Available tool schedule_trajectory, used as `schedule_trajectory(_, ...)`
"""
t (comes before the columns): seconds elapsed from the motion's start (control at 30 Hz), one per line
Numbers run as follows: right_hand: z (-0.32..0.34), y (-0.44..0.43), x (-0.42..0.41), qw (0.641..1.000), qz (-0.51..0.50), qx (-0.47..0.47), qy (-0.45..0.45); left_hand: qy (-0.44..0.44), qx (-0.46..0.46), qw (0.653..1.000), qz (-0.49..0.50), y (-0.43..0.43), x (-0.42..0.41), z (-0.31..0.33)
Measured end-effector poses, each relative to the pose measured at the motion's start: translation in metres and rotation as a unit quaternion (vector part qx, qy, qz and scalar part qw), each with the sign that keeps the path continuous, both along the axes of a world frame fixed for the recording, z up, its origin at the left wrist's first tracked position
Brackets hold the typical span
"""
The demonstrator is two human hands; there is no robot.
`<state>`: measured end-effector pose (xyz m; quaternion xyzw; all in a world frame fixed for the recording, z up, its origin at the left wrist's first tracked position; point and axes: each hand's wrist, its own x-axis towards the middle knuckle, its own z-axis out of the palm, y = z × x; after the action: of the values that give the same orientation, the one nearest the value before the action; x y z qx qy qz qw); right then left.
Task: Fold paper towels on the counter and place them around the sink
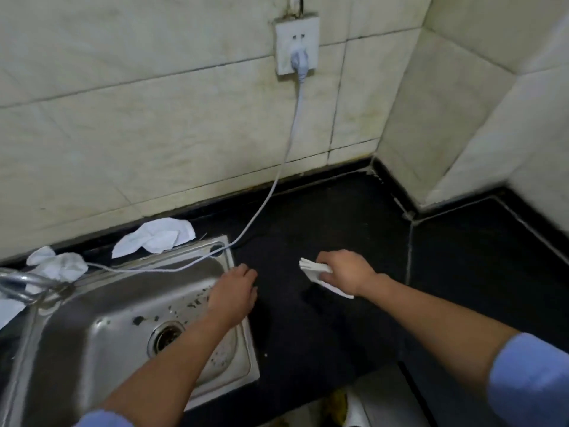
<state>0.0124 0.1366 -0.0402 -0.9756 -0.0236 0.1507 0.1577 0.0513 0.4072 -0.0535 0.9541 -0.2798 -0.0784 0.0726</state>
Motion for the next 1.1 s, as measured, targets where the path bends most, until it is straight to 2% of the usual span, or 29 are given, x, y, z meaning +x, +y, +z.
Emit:
schedule_trajectory(0.13,0.019,-0.010,-0.057,0.992,-0.078,-0.065,-0.070,-0.016,0.001,0.996,-0.093,-0.023,0.003,0.013)
schedule_trajectory(0.27,0.037,-0.016,-0.133,0.979,-0.156,-0.098,-0.089,-0.028,-0.008,0.978,-0.208,-0.052,-0.014,0.026)
schedule_trajectory(0.53,0.065,-0.027,-0.320,0.925,-0.338,-0.150,-0.081,-0.037,-0.018,0.914,-0.405,-0.148,-0.118,0.057)
schedule_trajectory(0.77,0.075,-0.018,-0.518,0.848,-0.487,-0.196,-0.070,-0.058,-0.020,0.824,-0.563,-0.235,-0.281,0.075)
schedule_trajectory(1.1,0.090,0.031,-0.836,0.734,-0.640,-0.223,-0.033,-0.038,-0.044,0.701,-0.711,-0.287,-0.608,0.077)
